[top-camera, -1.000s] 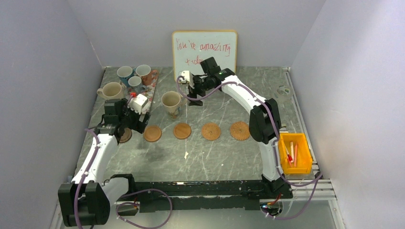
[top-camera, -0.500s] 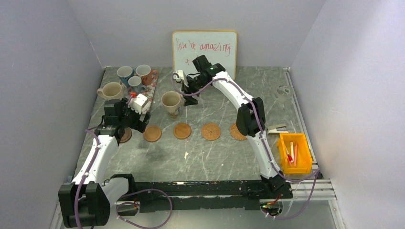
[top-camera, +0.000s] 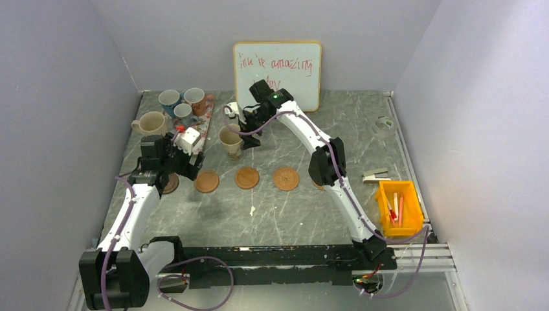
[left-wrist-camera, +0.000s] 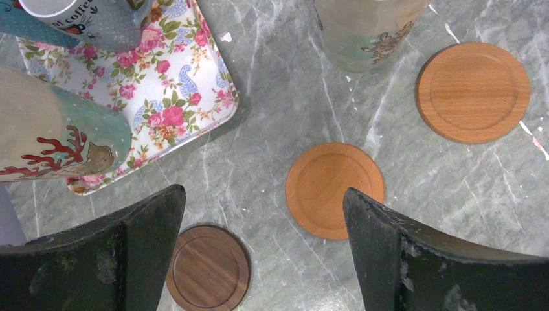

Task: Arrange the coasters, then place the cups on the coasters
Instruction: Pick up the cup at the center of the board.

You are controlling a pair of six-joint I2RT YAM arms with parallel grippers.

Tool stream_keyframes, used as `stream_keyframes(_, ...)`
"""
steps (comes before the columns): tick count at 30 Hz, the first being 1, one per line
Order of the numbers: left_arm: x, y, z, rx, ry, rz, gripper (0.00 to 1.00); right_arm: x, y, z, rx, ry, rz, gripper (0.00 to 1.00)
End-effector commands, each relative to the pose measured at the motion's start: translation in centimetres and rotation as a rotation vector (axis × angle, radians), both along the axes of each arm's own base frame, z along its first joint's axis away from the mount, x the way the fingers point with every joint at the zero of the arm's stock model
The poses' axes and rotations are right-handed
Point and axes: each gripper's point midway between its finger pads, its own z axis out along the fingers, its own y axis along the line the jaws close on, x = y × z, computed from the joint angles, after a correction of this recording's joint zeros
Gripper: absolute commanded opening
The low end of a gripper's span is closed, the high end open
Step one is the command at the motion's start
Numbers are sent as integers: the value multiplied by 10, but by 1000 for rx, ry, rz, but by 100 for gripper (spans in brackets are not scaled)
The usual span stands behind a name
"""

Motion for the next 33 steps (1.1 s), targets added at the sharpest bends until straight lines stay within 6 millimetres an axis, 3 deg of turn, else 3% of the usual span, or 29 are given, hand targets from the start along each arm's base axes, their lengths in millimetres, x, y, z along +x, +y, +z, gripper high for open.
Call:
stream_keyframes(1,2,-3,7,-6,-41,-31,96,-11,1,11,9,9,34,82)
stream_keyframes(12,3,-3,6,-6,-39,-27,96,-11,-3,15,3,12,22,75)
stream_keyframes(20,3,-4,4,-9,-33,-34,96,-9,-8,16,9,31,8,60)
stream_keyframes(33,4,-3,4,-7,-33,-29,96,-7,-5,19,29,51,-8,28)
